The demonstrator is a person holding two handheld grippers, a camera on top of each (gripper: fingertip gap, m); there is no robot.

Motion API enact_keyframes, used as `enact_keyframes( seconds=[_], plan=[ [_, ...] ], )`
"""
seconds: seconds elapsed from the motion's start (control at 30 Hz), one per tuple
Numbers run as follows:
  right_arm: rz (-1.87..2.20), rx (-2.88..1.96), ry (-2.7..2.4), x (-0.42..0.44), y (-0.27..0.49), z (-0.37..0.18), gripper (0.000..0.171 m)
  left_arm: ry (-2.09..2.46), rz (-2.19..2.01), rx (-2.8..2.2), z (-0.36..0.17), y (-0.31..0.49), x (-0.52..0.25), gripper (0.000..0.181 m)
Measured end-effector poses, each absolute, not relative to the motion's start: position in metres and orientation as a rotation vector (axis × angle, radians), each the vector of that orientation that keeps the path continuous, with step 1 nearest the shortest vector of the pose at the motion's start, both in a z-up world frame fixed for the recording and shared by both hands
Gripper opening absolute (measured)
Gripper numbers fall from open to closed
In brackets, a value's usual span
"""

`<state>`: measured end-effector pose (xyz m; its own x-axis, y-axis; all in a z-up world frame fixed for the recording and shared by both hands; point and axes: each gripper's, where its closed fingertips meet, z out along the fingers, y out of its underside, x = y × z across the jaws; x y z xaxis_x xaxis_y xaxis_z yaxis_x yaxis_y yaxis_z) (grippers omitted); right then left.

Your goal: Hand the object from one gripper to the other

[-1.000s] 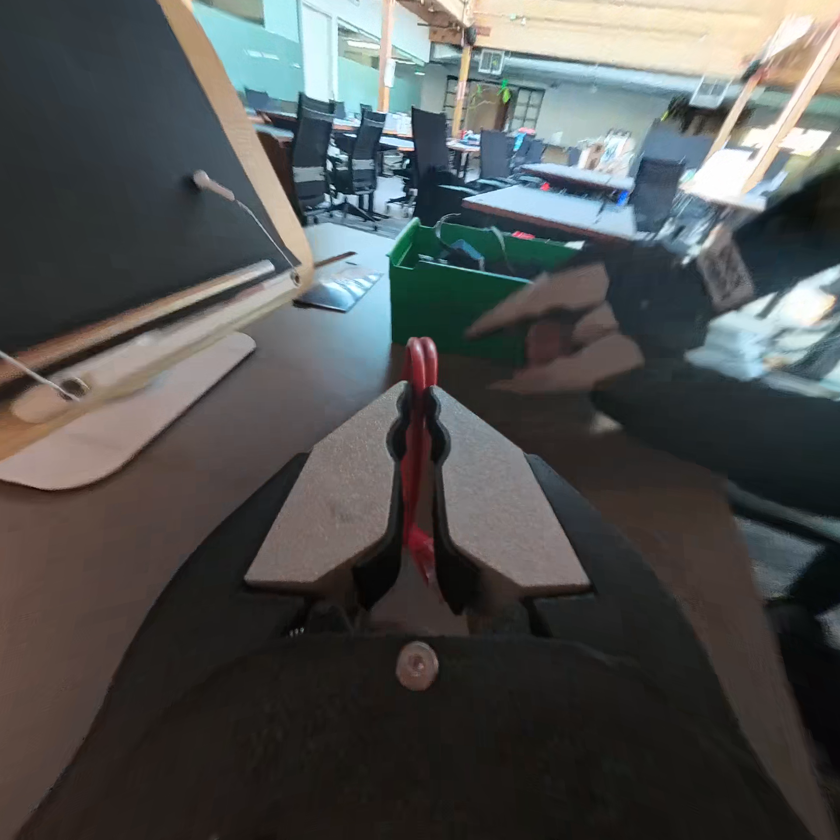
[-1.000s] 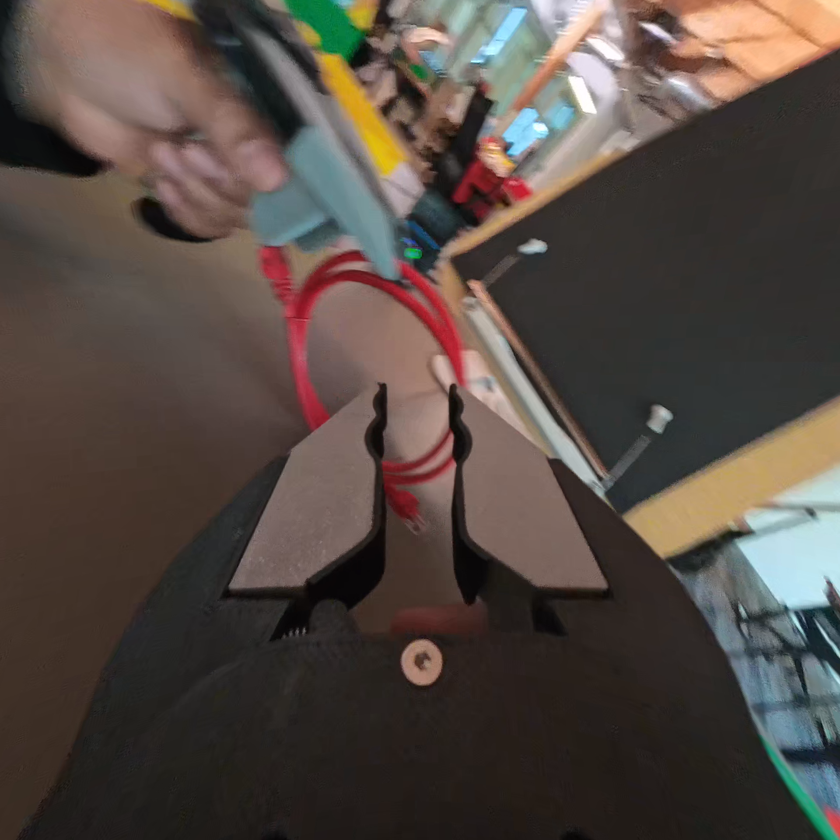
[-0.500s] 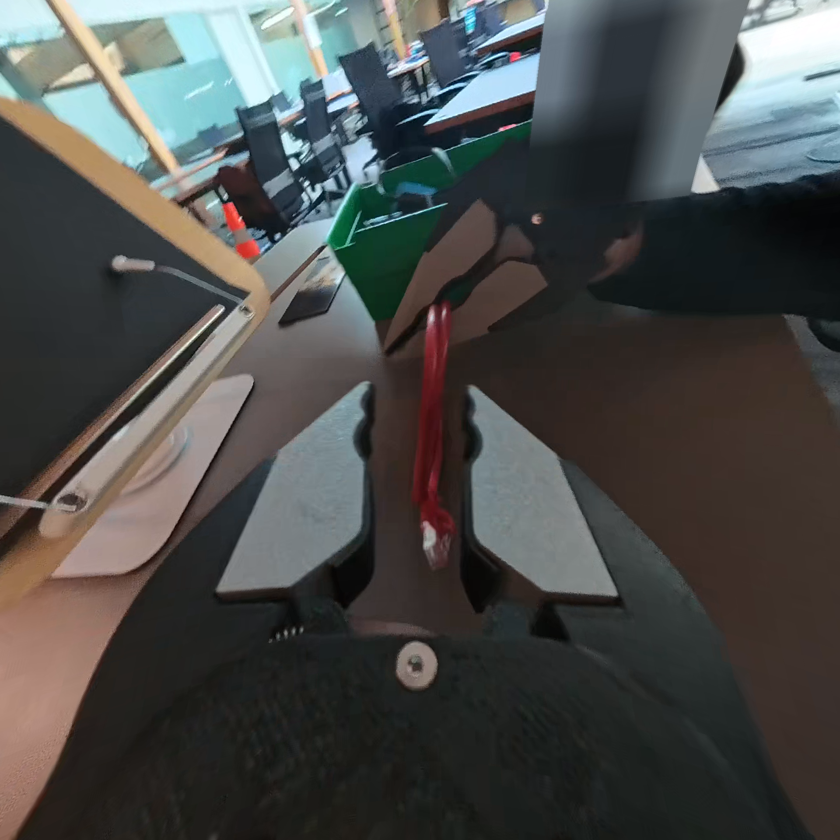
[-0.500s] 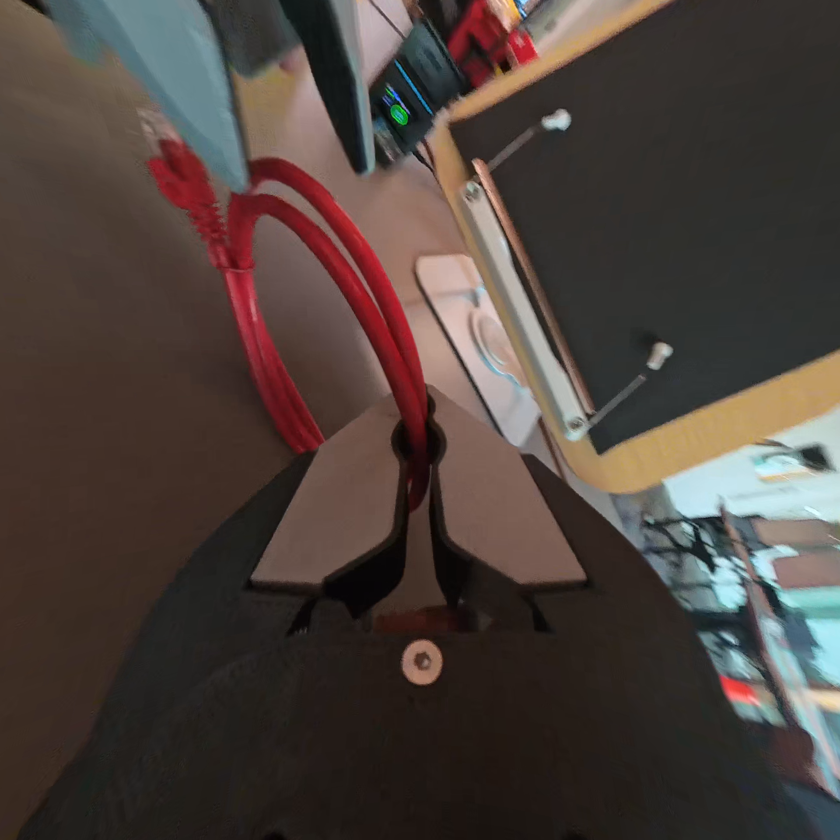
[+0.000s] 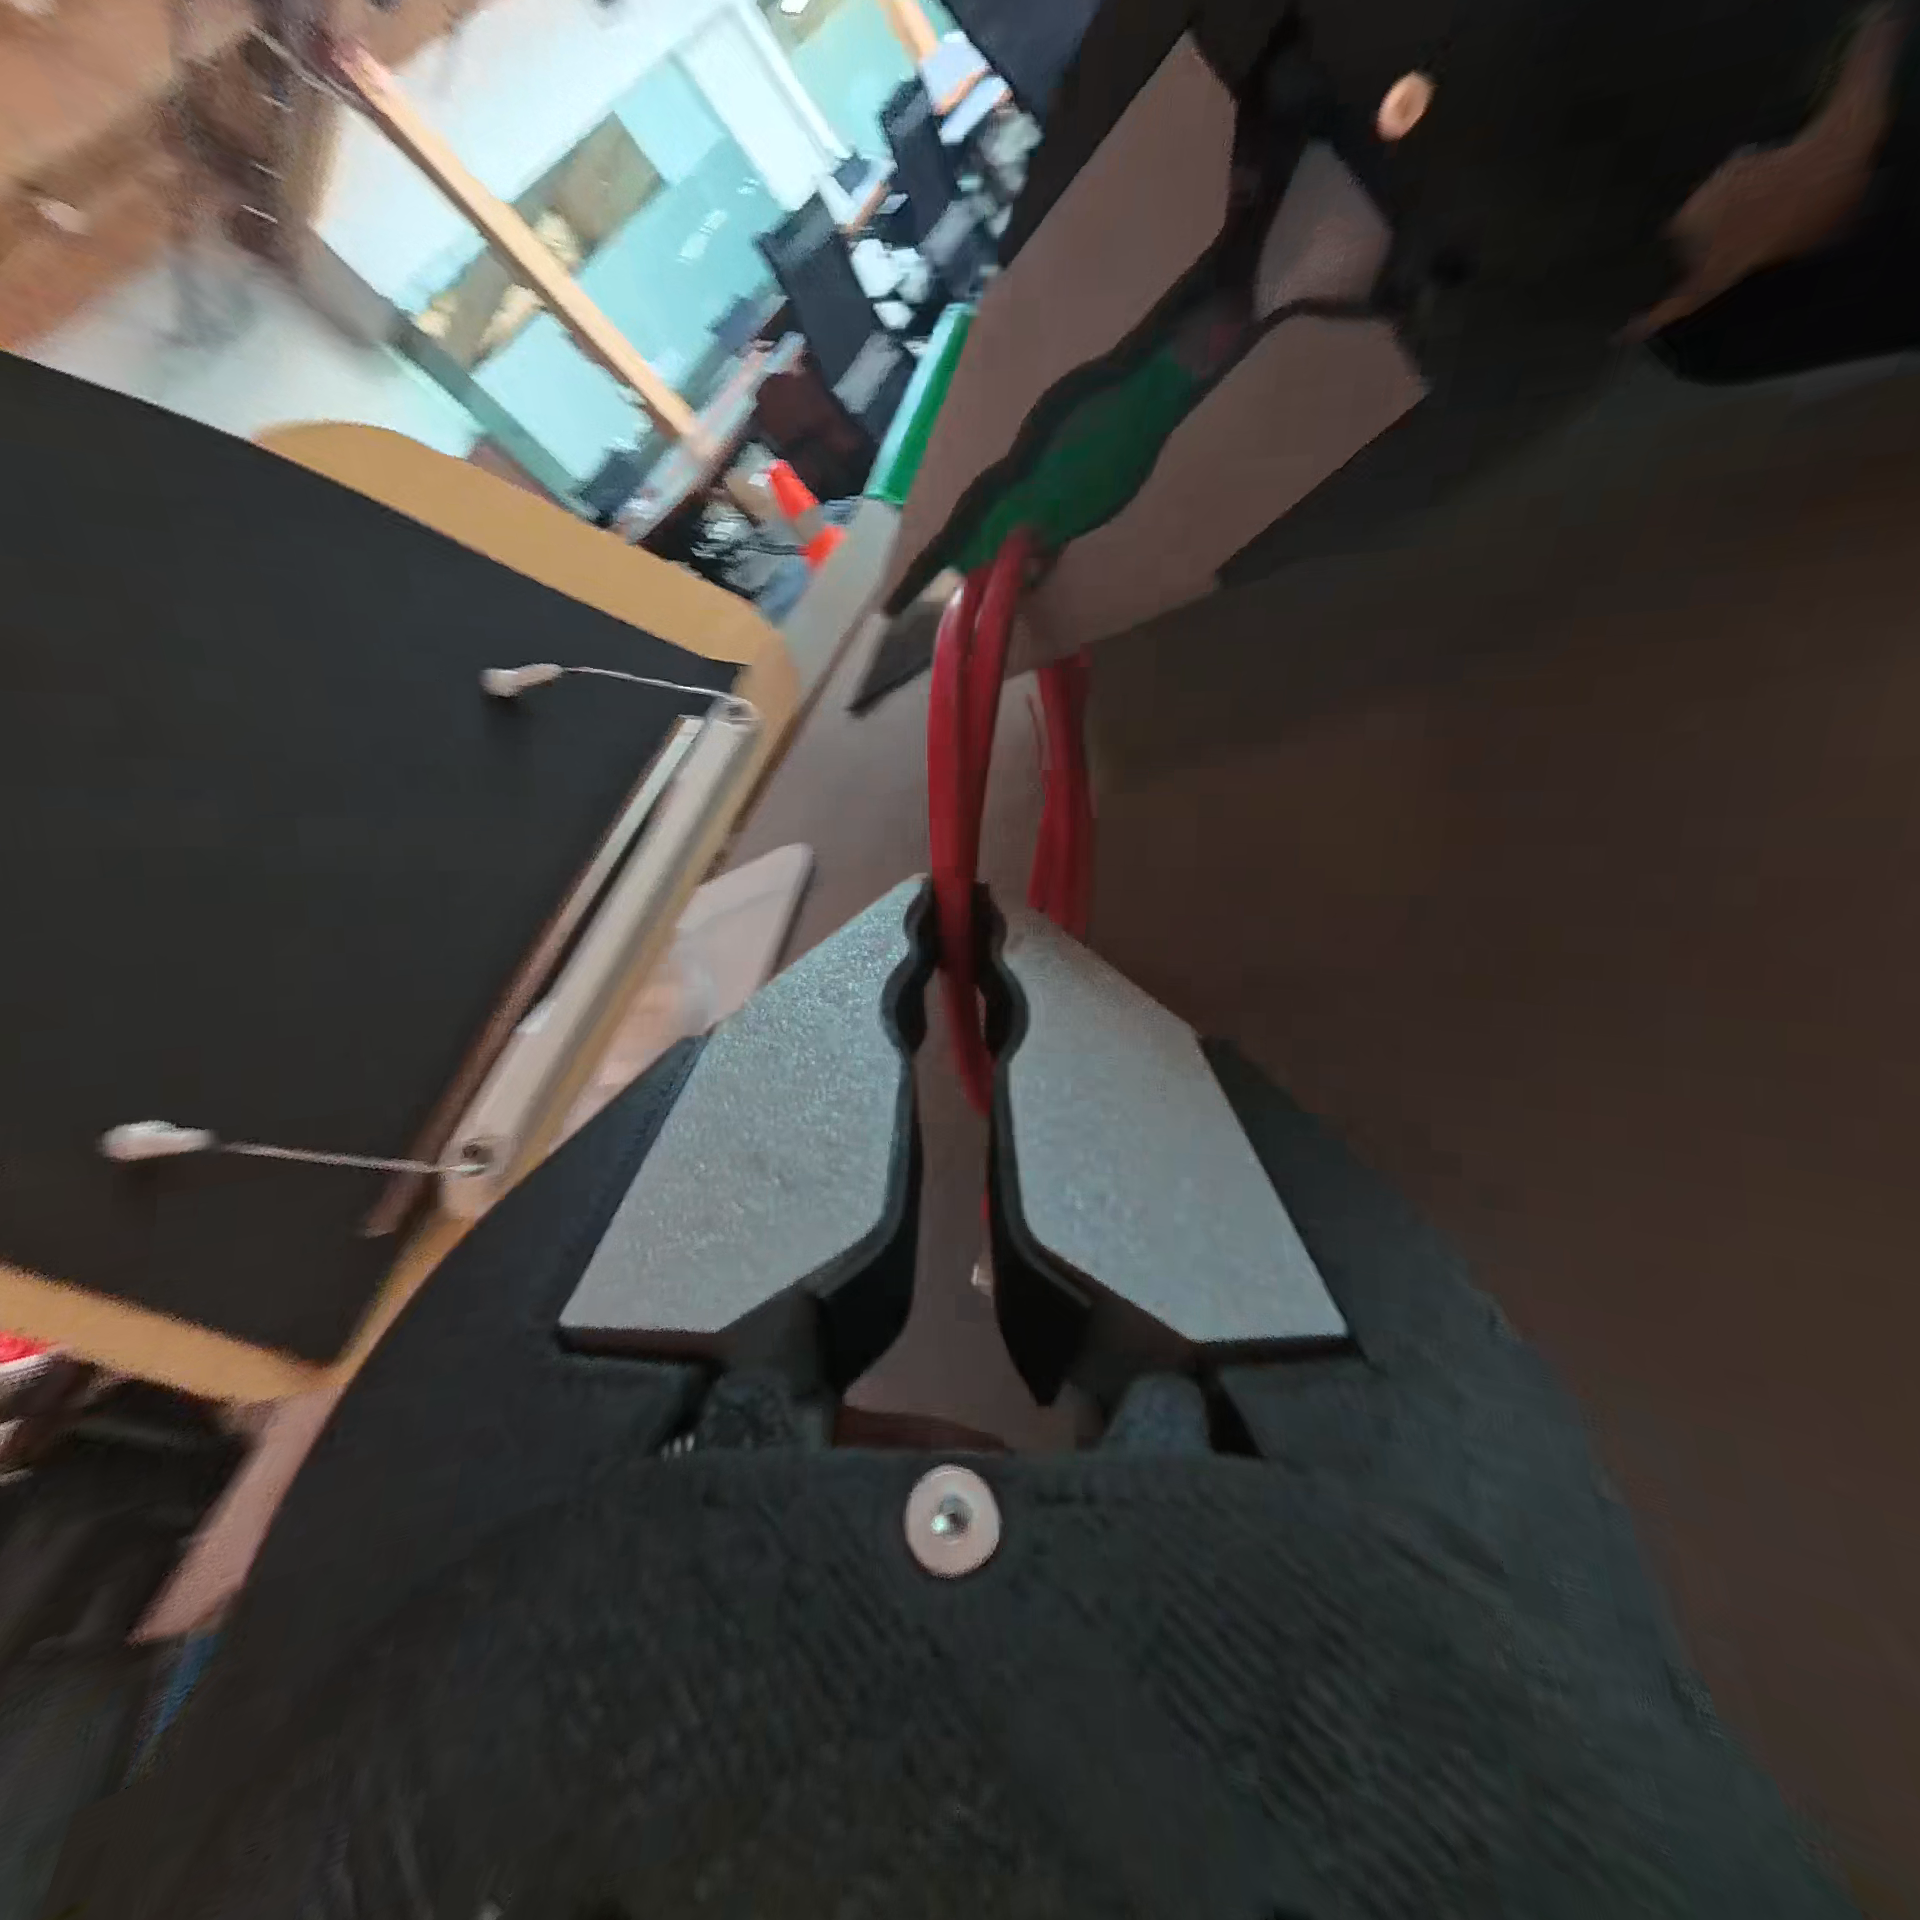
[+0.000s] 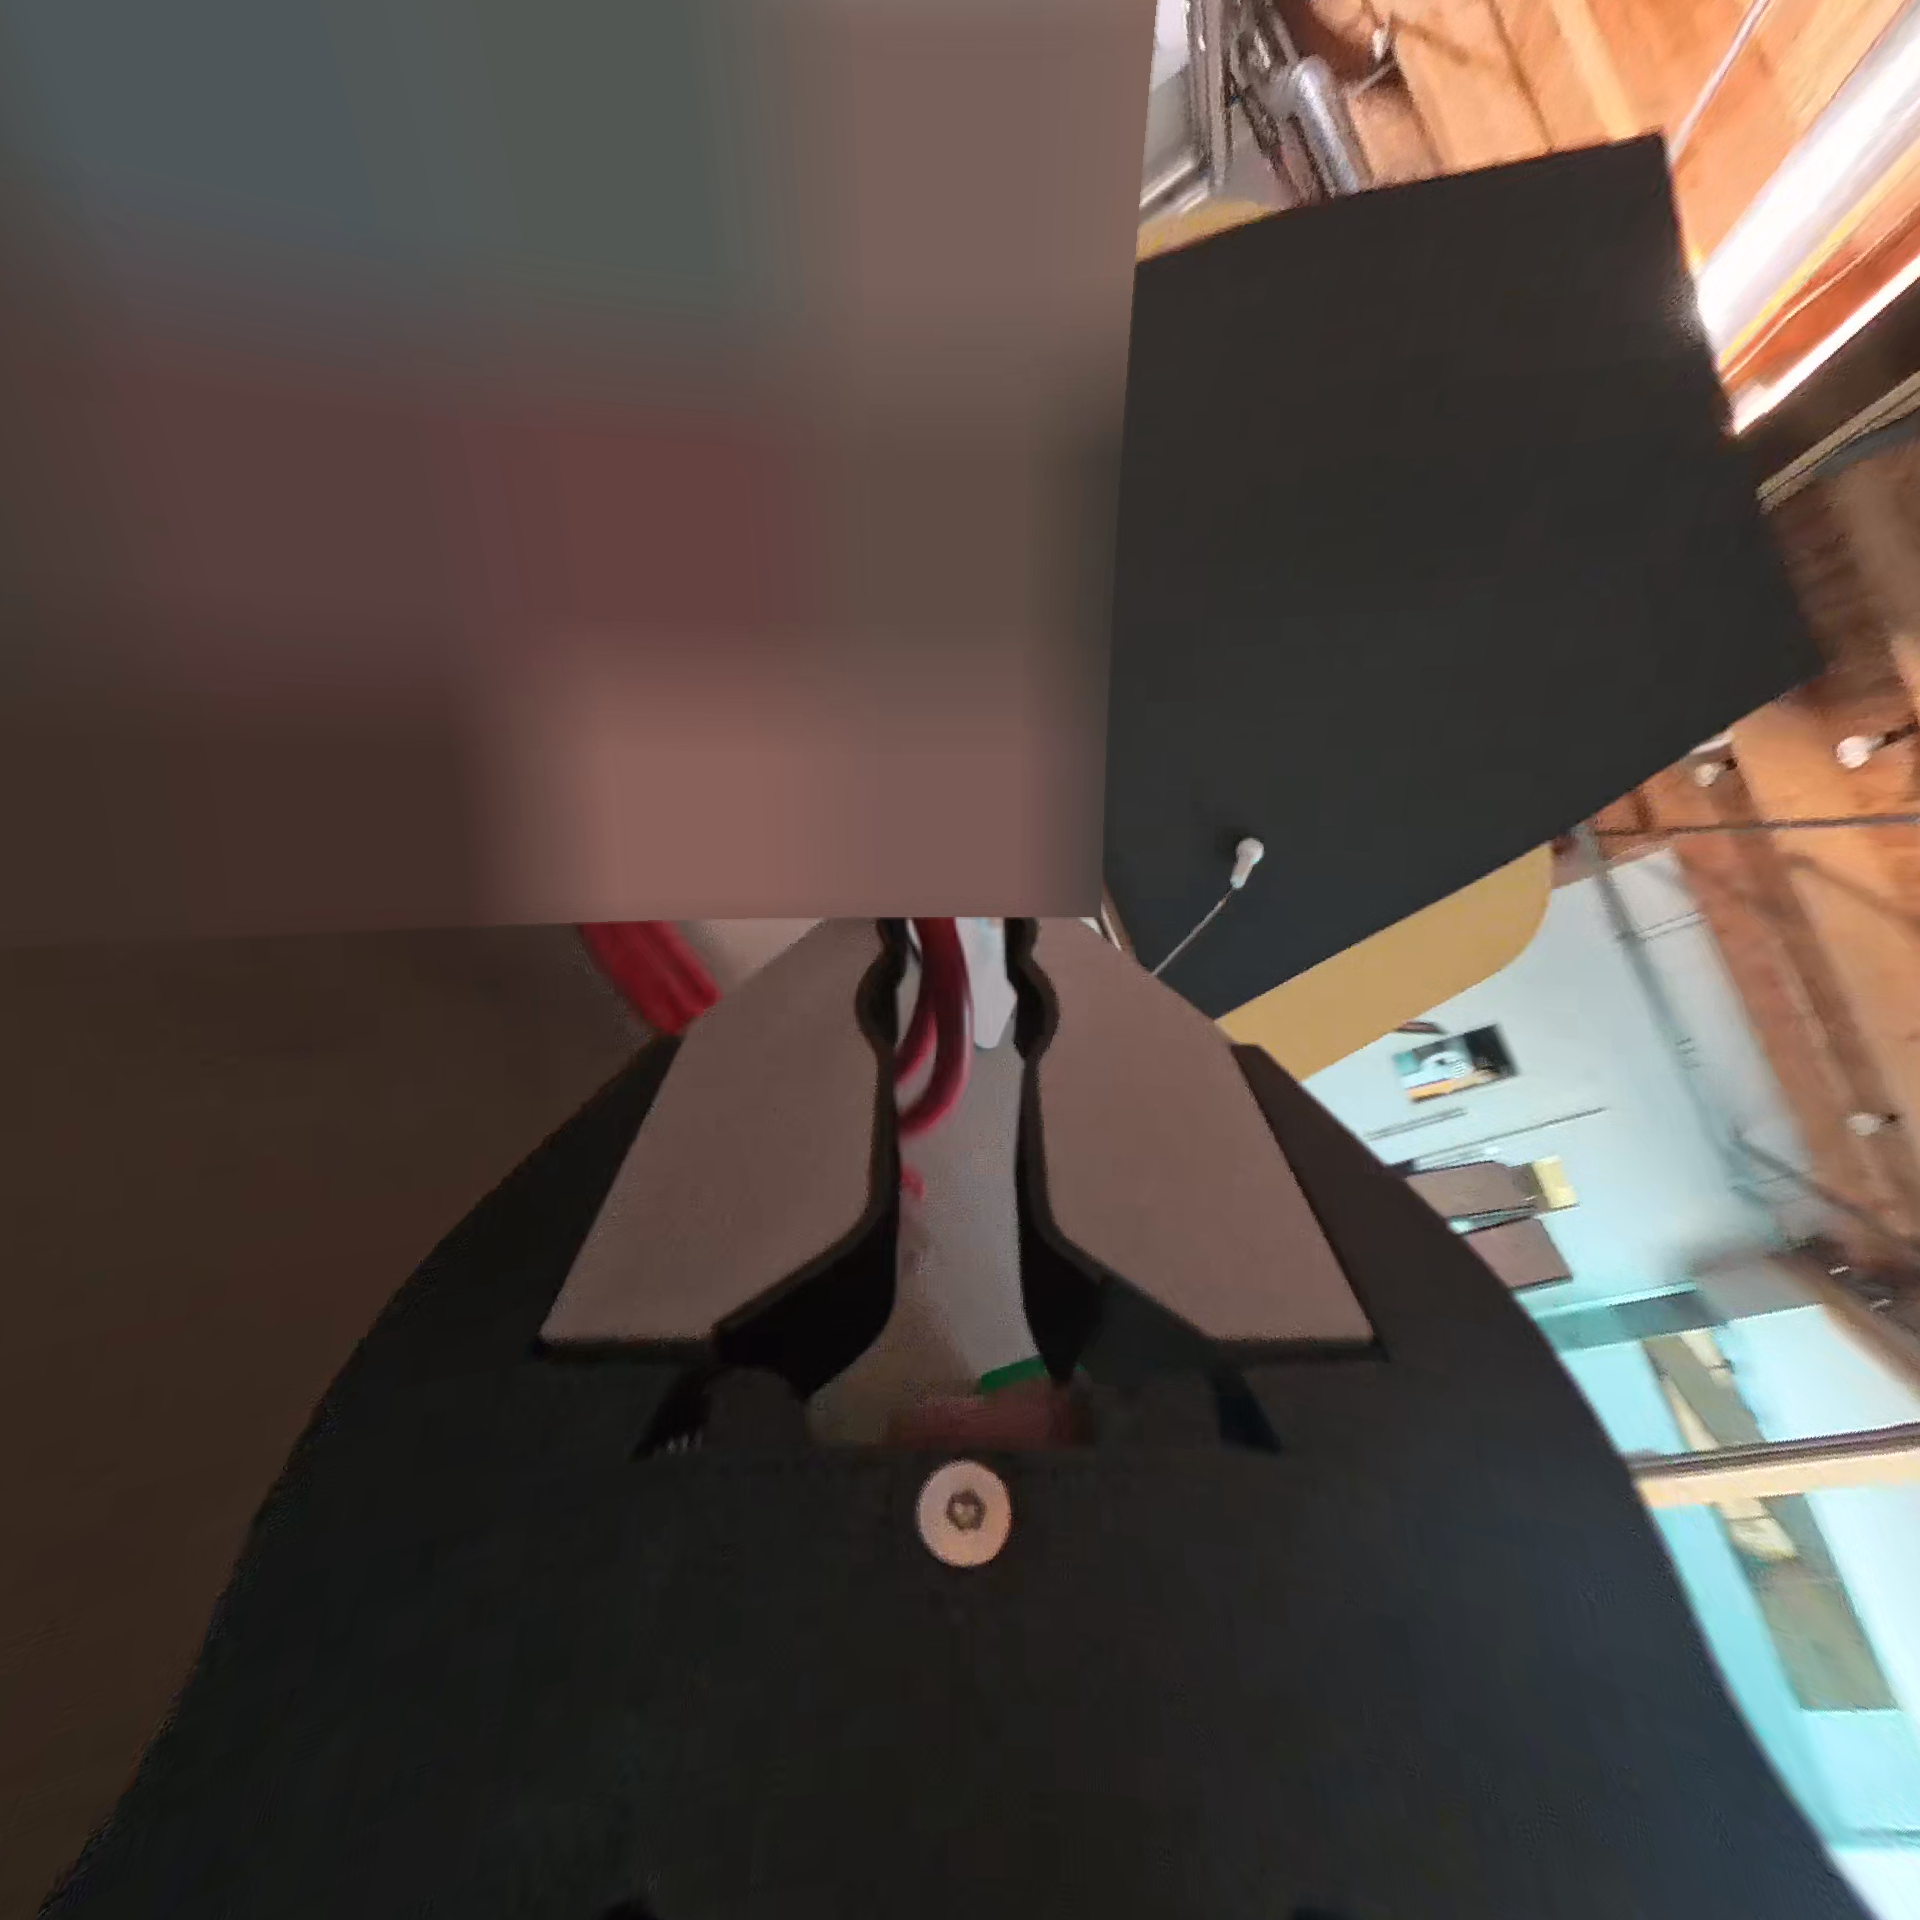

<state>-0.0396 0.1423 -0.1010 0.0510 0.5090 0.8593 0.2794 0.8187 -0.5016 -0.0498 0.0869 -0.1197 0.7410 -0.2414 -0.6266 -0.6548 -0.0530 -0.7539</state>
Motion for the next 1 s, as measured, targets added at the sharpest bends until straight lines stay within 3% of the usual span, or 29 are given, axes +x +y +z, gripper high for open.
enact_keyframes(
  seconds=[0.2, 0.4, 0.47, 0.6, 0.7, 0.73, 0.8, 1.0],
  plan=[
    [0.588, -1.007, -1.548, -0.041, 0.153, -0.108, 0.031, 0.635, 0.867, -1.492, -0.092, 0.090, -0.089, 0.003],
    [1.305, -1.397, -1.496, -0.050, 0.132, -0.113, 0.086, 0.860, 1.234, -1.370, -0.097, 0.099, -0.073, 0.002],
    [1.557, -1.522, -1.411, -0.050, 0.129, -0.109, 0.088, 0.936, 1.308, -1.326, -0.102, 0.102, -0.062, 0.003],
    [1.971, -1.700, -1.256, -0.046, 0.131, -0.107, 0.046, 1.059, 1.319, -1.255, -0.113, 0.105, -0.036, 0.002],
    [1.984, -1.716, -1.275, -0.042, 0.135, -0.112, 0.008, 1.122, 1.243, -1.287, -0.129, 0.105, -0.025, 0.002],
    [1.930, -1.713, -1.308, -0.041, 0.135, -0.113, 0.006, 1.103, 1.172, -1.352, -0.136, 0.107, -0.026, 0.004],
    [1.764, -1.638, -1.376, -0.041, 0.137, -0.111, 0.000, 1.032, 0.933, -1.470, -0.146, 0.107, -0.022, 0.035],
    [1.000, -1.139, -1.501, -0.033, 0.145, -0.086, 0.000, 0.550, 0.051, -1.621, -0.110, 0.093, -0.027, 0.047]
  ],
)
